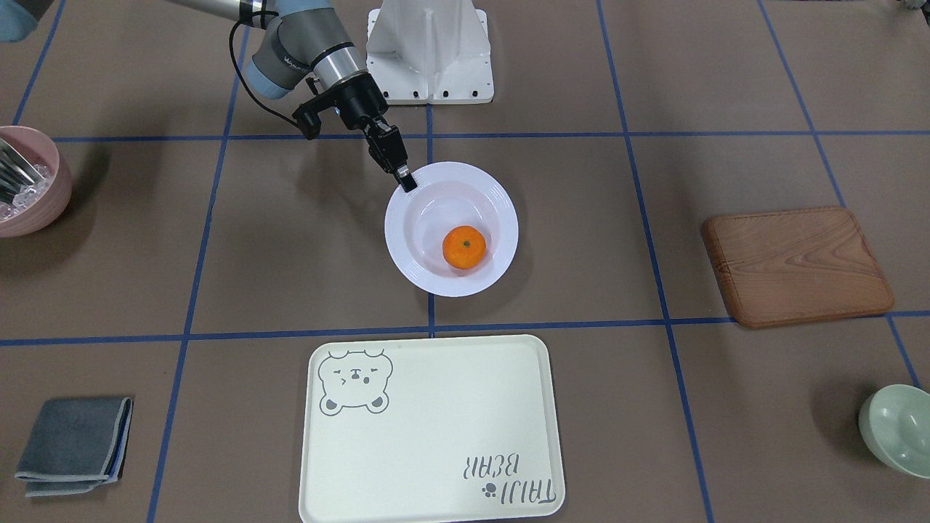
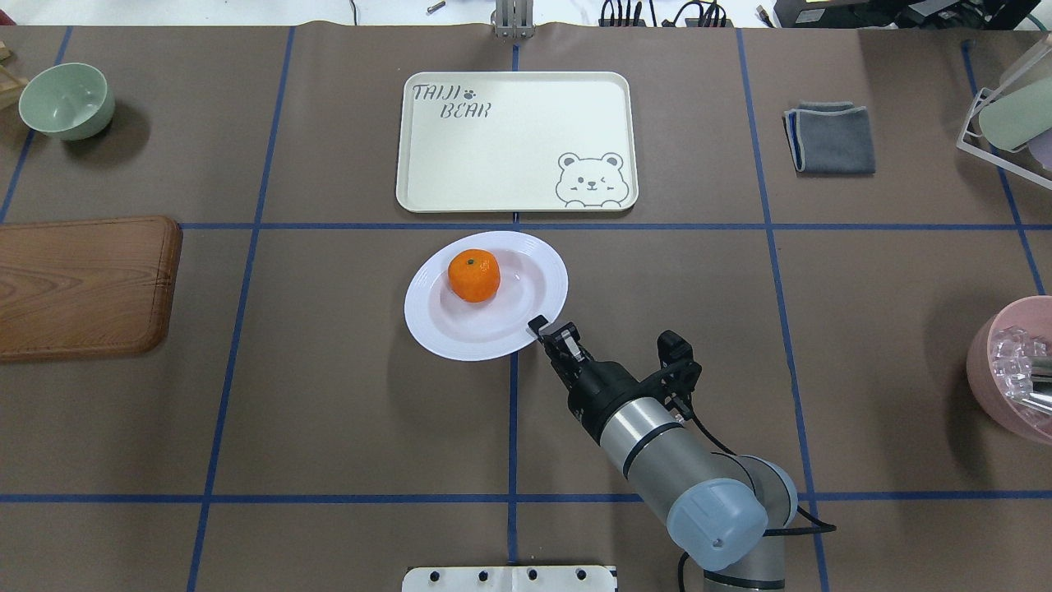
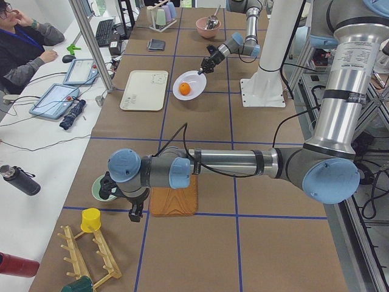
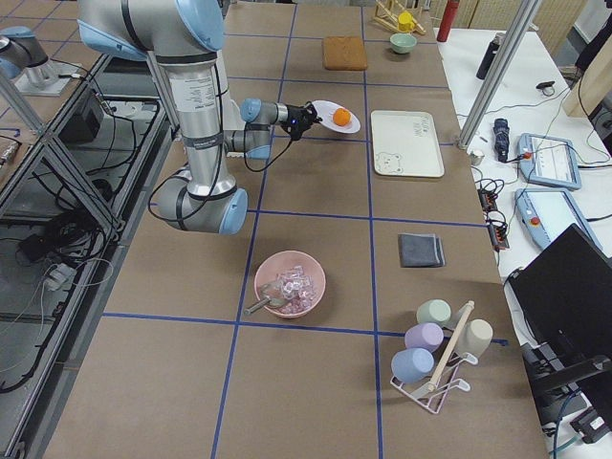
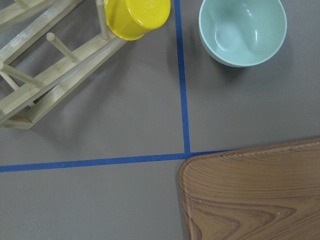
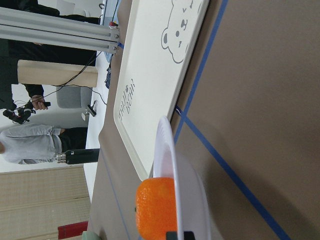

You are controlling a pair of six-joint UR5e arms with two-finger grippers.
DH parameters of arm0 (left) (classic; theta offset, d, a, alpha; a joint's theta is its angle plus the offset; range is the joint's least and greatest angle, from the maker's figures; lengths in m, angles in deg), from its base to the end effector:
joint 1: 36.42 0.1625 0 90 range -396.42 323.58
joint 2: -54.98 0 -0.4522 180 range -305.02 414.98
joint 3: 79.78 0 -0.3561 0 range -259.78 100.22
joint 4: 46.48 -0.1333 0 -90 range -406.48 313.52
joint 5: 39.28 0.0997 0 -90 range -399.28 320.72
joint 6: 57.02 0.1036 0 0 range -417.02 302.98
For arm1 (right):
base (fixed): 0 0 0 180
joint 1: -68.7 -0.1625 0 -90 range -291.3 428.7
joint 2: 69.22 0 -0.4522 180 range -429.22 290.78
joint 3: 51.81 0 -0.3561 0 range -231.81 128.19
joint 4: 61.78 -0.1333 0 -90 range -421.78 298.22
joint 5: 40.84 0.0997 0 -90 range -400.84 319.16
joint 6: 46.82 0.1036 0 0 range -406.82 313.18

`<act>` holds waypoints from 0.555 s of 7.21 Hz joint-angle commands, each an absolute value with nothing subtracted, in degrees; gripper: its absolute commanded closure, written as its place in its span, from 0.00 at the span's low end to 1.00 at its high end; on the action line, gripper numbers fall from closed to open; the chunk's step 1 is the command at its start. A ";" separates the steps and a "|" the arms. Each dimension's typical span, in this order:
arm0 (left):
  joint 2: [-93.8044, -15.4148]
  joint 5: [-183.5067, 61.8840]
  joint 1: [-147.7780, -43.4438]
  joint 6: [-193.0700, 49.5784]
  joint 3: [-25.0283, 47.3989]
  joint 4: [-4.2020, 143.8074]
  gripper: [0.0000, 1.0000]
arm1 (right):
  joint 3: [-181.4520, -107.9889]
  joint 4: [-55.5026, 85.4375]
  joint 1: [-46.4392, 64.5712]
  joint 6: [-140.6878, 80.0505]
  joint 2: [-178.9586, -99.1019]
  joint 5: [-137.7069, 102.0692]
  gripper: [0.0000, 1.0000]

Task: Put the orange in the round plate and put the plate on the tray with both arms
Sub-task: 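Lift the plate with the right gripper and carry it onto the cream tray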

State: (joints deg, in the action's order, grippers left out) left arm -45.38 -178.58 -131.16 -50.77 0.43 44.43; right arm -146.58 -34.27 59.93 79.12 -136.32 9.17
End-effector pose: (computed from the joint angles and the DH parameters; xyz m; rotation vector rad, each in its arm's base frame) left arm -0.0991 -0.5324 0.6687 0.1065 0.8542 0.0358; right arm -0.5333 -0.2845 0.3138 0.1878 -1.6855 1.1412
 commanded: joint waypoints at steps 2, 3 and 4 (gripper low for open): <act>-45.39 -178.58 -131.16 -50.86 0.46 44.67 0.02 | -145.77 -35.59 53.79 79.91 -134.01 9.17 1.00; -45.39 -178.58 -131.16 -51.47 0.55 44.67 0.02 | -142.55 -35.15 49.84 83.31 -132.00 10.21 1.00; -45.21 -177.63 -131.16 -52.78 1.94 44.49 0.02 | -135.64 -34.54 46.50 84.04 -127.97 12.31 1.00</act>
